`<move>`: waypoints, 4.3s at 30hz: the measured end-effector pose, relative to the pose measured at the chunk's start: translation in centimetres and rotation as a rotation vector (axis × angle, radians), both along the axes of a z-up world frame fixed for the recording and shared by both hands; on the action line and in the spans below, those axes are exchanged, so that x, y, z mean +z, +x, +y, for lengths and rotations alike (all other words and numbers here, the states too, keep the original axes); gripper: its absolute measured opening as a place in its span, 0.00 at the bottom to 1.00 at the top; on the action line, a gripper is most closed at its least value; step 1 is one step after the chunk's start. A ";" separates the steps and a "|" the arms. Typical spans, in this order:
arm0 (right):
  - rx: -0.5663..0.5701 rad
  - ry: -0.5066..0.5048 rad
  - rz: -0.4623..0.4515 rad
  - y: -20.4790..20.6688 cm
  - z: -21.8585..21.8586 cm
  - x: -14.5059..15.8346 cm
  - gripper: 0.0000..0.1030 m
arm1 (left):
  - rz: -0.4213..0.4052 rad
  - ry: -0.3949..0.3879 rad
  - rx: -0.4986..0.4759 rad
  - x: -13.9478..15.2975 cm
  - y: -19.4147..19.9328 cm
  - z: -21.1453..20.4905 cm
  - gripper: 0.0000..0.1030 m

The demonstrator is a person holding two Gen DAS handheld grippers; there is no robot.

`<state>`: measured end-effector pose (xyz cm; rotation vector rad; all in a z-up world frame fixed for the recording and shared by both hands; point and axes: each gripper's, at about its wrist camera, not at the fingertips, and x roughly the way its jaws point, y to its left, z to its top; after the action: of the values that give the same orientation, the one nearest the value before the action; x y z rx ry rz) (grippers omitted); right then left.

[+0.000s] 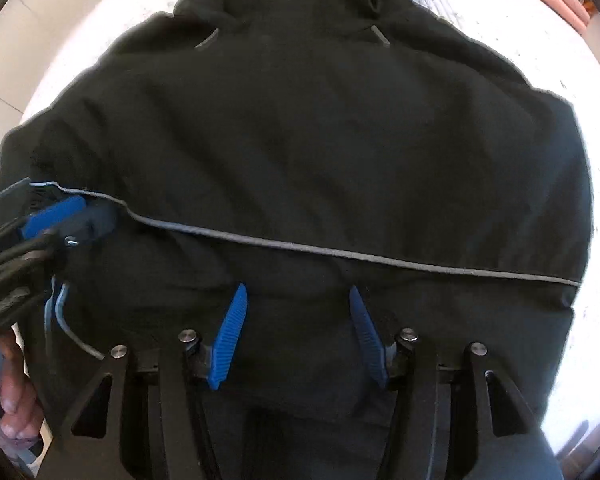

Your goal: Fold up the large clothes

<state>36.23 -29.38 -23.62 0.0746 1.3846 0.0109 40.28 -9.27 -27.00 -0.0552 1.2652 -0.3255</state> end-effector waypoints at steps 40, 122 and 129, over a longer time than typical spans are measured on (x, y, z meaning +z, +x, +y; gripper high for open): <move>0.048 -0.072 0.058 4.5 4.6 -1.2 0.65 | 0.027 -0.216 1.162 -2.3 -4.4 50.4 0.57; -0.166 0.051 -0.174 -1.3 -13.9 5.2 0.24 | -0.131 0.267 -0.021 2.0 -2.1 0.1 0.39; -0.257 0.238 -0.096 -1.9 -17.7 0.5 0.32 | -0.086 0.204 -0.026 2.9 -1.4 1.3 0.40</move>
<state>34.29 -47.07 -23.12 0.4451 1.2644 -0.0348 38.87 -8.01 -24.05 0.1479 1.2091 -0.2175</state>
